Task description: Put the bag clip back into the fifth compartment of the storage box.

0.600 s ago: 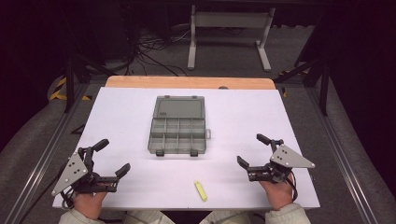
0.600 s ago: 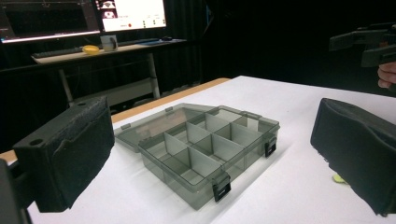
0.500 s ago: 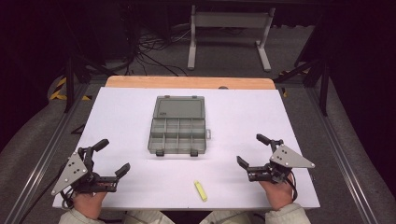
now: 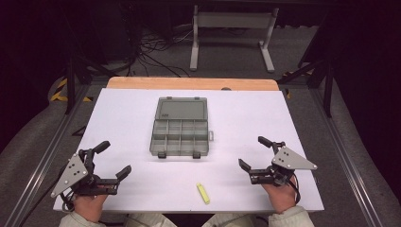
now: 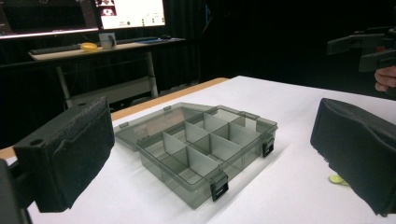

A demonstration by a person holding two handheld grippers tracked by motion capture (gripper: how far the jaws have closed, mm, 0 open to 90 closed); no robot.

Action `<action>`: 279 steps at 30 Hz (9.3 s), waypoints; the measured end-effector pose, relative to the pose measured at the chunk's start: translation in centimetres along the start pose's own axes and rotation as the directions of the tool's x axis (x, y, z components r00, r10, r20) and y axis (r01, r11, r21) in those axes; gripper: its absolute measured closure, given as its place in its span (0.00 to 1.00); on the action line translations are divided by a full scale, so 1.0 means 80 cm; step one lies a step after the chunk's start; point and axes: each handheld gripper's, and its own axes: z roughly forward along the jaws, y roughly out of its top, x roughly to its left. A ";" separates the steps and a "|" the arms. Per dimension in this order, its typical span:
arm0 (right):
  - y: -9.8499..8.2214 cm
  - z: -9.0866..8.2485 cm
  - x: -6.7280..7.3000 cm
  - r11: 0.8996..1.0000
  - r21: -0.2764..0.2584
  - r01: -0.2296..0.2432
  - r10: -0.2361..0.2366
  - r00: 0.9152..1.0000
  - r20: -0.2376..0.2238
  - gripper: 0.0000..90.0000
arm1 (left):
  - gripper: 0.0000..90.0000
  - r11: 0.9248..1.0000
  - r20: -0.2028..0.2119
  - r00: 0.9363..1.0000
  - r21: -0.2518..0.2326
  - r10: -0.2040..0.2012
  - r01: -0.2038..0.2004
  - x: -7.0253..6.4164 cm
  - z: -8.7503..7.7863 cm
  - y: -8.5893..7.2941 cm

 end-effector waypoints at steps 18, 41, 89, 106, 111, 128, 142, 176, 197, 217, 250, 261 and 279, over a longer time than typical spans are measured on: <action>0.001 0.001 0.001 1.000 0.003 -0.004 0.004 1.000 -0.007 0.05 | 0.01 1.000 0.032 0.999 0.013 -0.014 0.014 -0.002 0.010 0.009; 0.001 -0.001 -0.001 1.000 0.002 -0.008 0.008 1.000 -0.010 0.05 | 0.01 1.000 0.248 0.969 0.022 -0.009 0.004 -0.042 0.094 0.046; 0.001 -0.003 -0.004 1.000 -0.004 -0.011 0.011 1.000 -0.010 0.05 | 0.06 0.996 0.458 0.889 0.083 -0.015 -0.026 -0.100 0.207 0.060; 0.001 -0.003 -0.004 1.000 -0.001 -0.009 0.009 1.000 -0.011 0.05 | 1.00 0.960 0.548 0.835 0.257 -0.049 -0.112 -0.107 0.216 0.060; 0.001 -0.003 -0.004 1.000 0.000 -0.010 0.010 1.000 -0.011 0.05 | 1.00 0.928 0.540 0.839 0.342 -0.065 -0.148 -0.108 0.225 0.057; 0.001 -0.008 -0.004 1.000 -0.003 -0.013 0.013 1.000 -0.005 0.05 | 1.00 0.751 0.555 0.826 0.585 -0.095 -0.307 -0.123 0.260 0.030; 0.001 -0.008 -0.004 1.000 -0.003 -0.013 0.013 1.000 -0.007 0.05 | 1.00 0.617 0.587 0.804 0.668 -0.095 -0.415 -0.141 0.277 0.005; 0.002 -0.007 -0.004 1.000 -0.009 -0.009 0.009 1.000 -0.014 0.05 | 0.99 0.463 0.640 0.760 0.711 -0.113 -0.529 -0.152 0.264 -0.002; 0.002 -0.006 -0.003 1.000 -0.015 -0.009 0.009 1.000 -0.023 0.05 | 0.98 0.424 0.664 0.733 0.712 -0.146 -0.560 -0.156 0.245 -0.002; 0.003 -0.007 -0.002 1.000 -0.023 -0.002 0.002 0.999 -0.032 0.05 | 0.38 0.545 0.640 0.760 0.681 -0.117 -0.489 -0.158 0.236 0.016; 0.003 -0.006 -0.002 1.000 -0.018 -0.005 0.005 0.999 -0.045 0.05 | 0.86 0.502 0.684 0.729 0.641 -0.030 -0.580 -0.191 0.231 0.001; 0.003 -0.006 -0.002 1.000 -0.019 -0.005 0.004 0.999 -0.045 0.05 | 0.87 0.539 0.674 0.737 0.637 -0.043 -0.551 -0.183 0.227 0.012; 0.002 -0.005 -0.002 1.000 -0.016 -0.004 0.004 0.999 -0.043 0.05 | 0.87 0.638 0.660 0.749 0.600 -0.054 -0.483 -0.158 0.208 0.052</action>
